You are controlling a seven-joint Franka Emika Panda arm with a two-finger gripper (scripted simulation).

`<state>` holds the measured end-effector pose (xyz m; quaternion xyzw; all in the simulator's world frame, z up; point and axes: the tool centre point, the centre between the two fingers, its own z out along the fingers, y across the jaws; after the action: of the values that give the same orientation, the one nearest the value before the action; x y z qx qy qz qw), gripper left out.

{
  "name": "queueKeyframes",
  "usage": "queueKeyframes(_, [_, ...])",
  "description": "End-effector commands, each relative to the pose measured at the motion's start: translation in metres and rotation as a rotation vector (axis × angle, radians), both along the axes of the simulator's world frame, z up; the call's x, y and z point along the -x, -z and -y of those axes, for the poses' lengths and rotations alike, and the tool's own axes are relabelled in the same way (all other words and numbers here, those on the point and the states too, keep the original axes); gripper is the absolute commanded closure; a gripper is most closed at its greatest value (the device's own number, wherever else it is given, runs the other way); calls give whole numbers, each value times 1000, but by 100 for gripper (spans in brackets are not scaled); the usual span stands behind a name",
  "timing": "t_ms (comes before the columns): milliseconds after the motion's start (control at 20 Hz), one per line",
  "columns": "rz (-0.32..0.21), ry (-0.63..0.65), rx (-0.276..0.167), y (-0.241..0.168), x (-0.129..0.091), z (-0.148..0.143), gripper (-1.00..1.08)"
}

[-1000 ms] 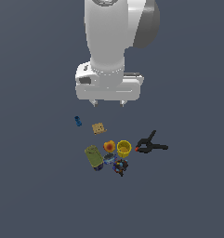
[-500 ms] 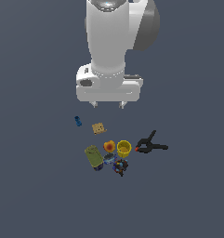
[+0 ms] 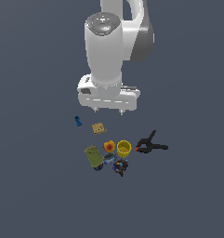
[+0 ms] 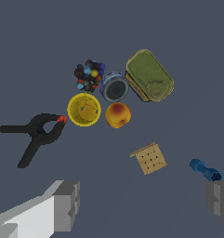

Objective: Pick up a designated object from a clutter of objects.

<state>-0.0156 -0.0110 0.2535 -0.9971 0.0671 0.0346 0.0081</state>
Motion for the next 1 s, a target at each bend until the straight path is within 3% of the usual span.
queueKeyframes(0, [1,62,-8,14,2,1,-92])
queueKeyframes(500, [4,412,-28,86,18,10,-92])
queueKeyframes(950, [13,756,-6,145,45,30,-92])
